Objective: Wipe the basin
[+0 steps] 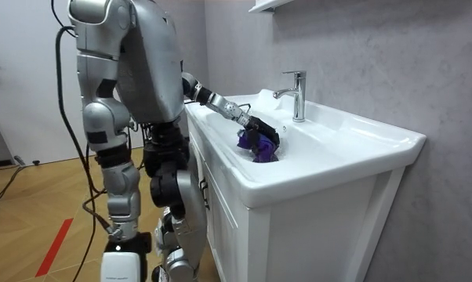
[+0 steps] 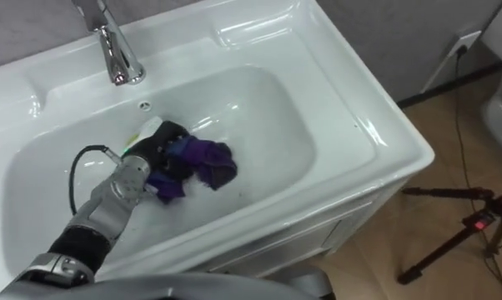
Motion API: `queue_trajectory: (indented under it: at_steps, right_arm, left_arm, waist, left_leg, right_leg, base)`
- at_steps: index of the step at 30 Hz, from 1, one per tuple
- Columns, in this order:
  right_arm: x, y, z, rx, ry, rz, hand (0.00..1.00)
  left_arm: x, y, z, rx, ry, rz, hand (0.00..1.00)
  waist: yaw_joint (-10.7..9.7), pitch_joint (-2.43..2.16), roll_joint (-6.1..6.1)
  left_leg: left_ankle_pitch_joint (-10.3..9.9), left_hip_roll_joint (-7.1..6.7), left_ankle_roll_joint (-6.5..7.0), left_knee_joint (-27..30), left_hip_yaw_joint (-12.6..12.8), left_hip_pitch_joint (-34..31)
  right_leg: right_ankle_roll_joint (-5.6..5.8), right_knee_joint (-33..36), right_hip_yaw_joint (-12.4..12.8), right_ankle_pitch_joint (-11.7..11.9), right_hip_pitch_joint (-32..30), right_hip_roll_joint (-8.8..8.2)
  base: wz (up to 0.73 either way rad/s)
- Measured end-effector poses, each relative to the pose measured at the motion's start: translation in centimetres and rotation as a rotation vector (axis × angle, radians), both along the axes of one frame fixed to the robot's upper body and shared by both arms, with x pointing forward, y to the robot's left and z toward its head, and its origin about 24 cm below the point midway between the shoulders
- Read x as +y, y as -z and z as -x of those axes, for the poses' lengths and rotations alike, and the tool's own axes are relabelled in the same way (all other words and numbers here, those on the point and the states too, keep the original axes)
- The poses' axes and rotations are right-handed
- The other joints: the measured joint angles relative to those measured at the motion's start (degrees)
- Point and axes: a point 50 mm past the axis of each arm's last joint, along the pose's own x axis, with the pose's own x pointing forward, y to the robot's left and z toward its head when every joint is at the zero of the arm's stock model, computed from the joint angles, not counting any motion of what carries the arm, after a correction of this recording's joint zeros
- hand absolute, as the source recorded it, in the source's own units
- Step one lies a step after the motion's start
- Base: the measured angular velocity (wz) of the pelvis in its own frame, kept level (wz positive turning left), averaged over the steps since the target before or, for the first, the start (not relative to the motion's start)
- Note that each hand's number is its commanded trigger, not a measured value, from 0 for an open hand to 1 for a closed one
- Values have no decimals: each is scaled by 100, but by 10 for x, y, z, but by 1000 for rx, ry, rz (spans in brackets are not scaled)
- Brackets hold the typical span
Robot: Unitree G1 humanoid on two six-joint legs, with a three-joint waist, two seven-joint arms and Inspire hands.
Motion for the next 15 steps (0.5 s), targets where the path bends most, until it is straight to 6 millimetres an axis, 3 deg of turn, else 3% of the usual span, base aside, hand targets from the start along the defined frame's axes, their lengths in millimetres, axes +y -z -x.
queue_trajectory:
  at_steps: [3, 8, 15]
  right_arm:
    - [-2, -1, 1, 8, -3, 4, 0]
    - [-12, -3, -10, -10, -21, 19, 0]
    - [-22, -6, -11, 0, -62, 40, 0]
  left_arm:
    - [11, 1, 0, -10, -7, -87, 100]
    - [39, -3, -4, -21, 7, -273, 100]
    - [44, -8, -8, -20, 133, -489, 100]
  waist:
    - [-43, -1, 28]
    - [-146, -3, 112]
    - [-253, -1, 214]
  left_leg:
    - [-2, 25, -1, -2, 101, 11]
    - [-42, 111, -55, -1, 287, -53]
    - [-24, 158, -95, 38, 329, -225]
  right_leg:
    - [-12, 5, 31, 53, -15, 20]
    - [-51, 26, 298, 167, -175, 164]
    - [-101, 101, 303, 217, -349, 206]
  base:
    - [-12]
    - [-24]
    - [-5]
